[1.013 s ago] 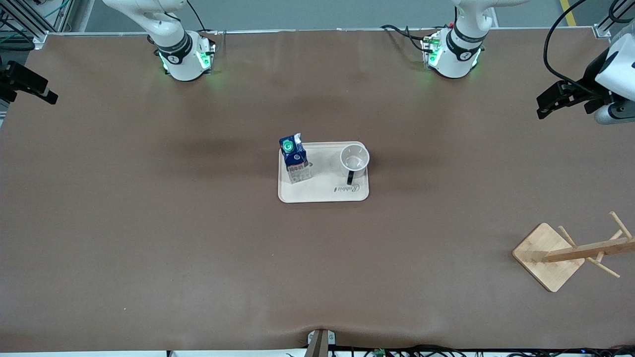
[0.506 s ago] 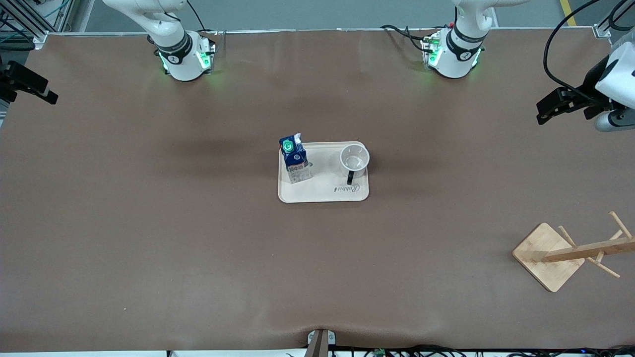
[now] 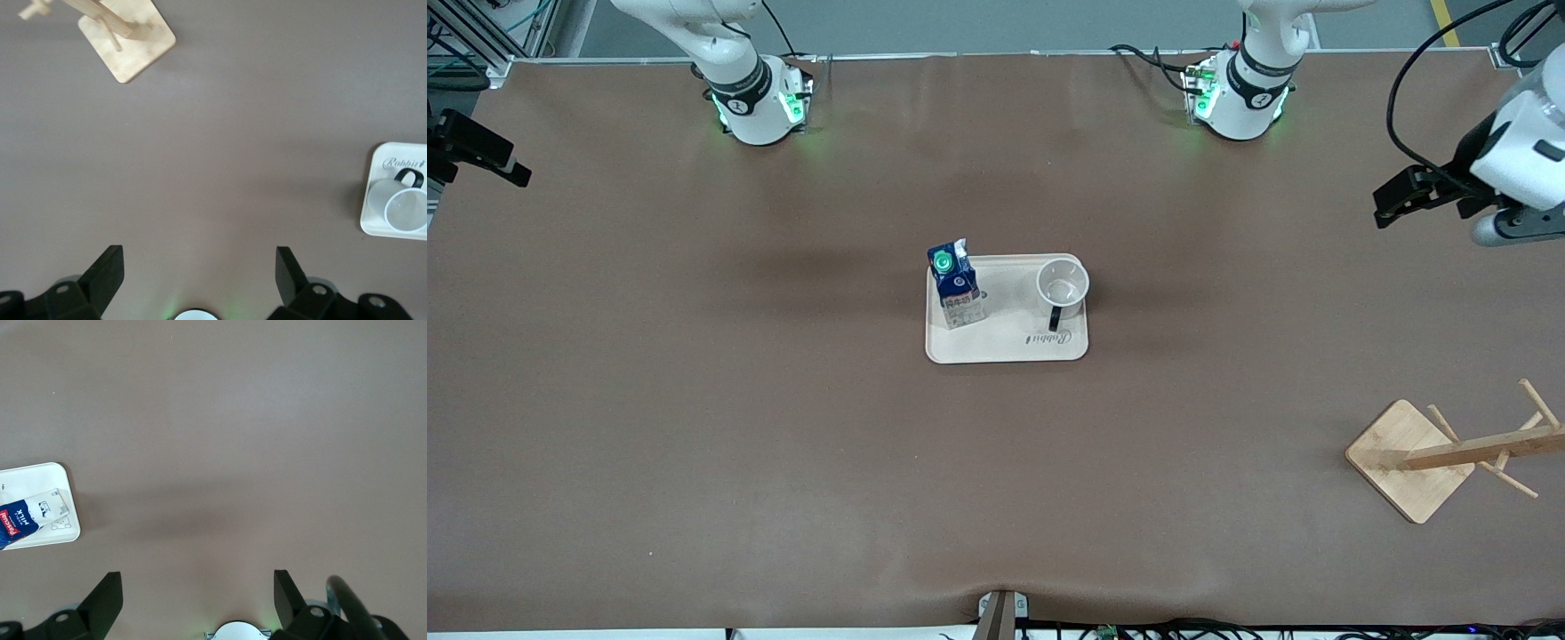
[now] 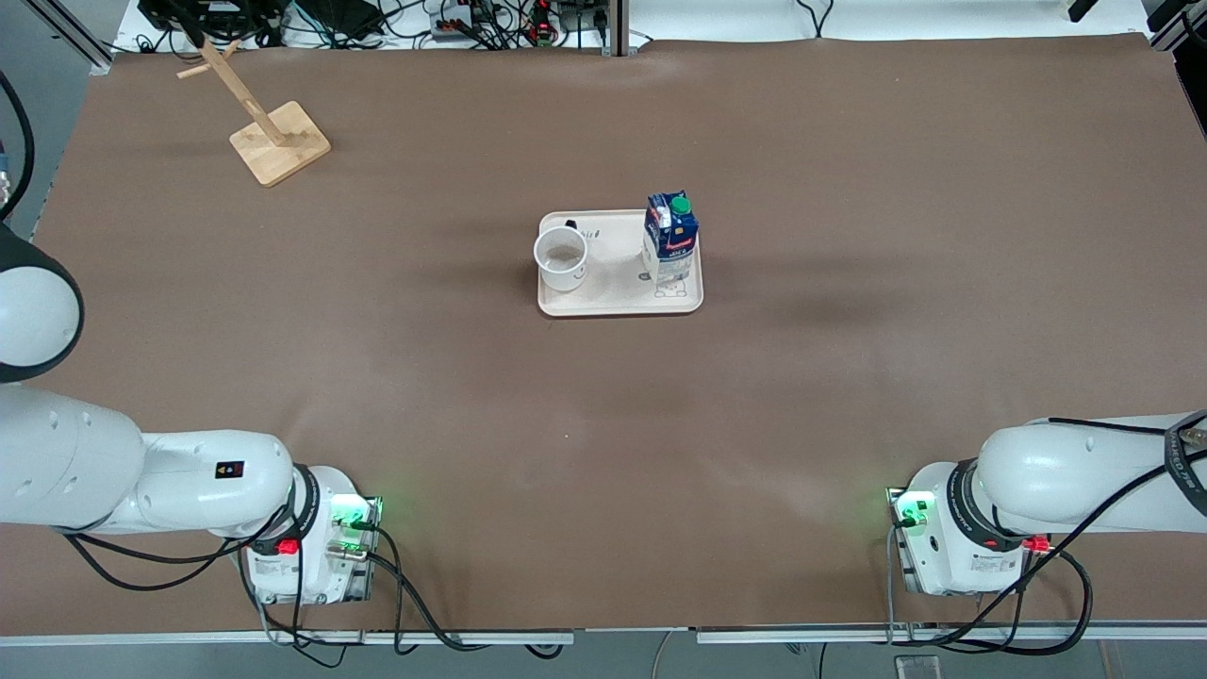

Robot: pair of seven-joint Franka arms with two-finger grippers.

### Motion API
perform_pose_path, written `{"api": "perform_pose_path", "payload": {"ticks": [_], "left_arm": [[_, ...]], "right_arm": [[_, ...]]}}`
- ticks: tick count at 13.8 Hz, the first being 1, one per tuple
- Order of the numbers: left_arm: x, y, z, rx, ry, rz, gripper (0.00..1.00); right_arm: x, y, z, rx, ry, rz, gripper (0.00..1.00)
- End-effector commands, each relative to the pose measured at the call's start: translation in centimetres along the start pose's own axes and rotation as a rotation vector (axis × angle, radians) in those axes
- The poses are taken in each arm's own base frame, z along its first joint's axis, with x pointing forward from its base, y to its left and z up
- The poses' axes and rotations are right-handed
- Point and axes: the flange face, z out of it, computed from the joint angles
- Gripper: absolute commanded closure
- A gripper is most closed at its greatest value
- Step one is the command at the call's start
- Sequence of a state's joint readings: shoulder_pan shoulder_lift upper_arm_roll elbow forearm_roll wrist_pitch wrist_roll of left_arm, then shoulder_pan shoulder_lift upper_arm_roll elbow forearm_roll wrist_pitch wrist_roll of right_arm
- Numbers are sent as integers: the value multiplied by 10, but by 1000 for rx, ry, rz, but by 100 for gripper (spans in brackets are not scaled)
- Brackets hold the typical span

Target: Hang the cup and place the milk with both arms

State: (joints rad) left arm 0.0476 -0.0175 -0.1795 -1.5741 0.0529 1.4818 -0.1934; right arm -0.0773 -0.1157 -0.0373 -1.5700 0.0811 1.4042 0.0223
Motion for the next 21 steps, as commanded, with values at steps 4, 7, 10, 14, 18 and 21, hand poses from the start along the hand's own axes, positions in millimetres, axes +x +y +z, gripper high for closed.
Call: {"api": "perform_pose_path", "payload": {"ticks": [4, 7, 10, 14, 18, 21], "left_arm": [[-6, 43, 26, -1, -24, 59, 0], [-13, 83, 50, -10, -9, 10, 0], [-25, 132, 92, -6, 4, 10, 0], [-31, 171, 150, -49, -4, 69, 0], [-35, 219, 191, -92, -33, 152, 0], [-43, 240, 228, -111, -38, 193, 3]], "right_arm": [[-3, 2, 0, 18, 2, -2, 0], [-3, 3, 0, 18, 0, 0, 0], [-3, 3, 0, 19, 0, -1, 0], [-3, 3, 0, 19, 2, -1, 0], [-3, 3, 0, 19, 2, -1, 0], [-3, 3, 0, 19, 2, -1, 0]]}}
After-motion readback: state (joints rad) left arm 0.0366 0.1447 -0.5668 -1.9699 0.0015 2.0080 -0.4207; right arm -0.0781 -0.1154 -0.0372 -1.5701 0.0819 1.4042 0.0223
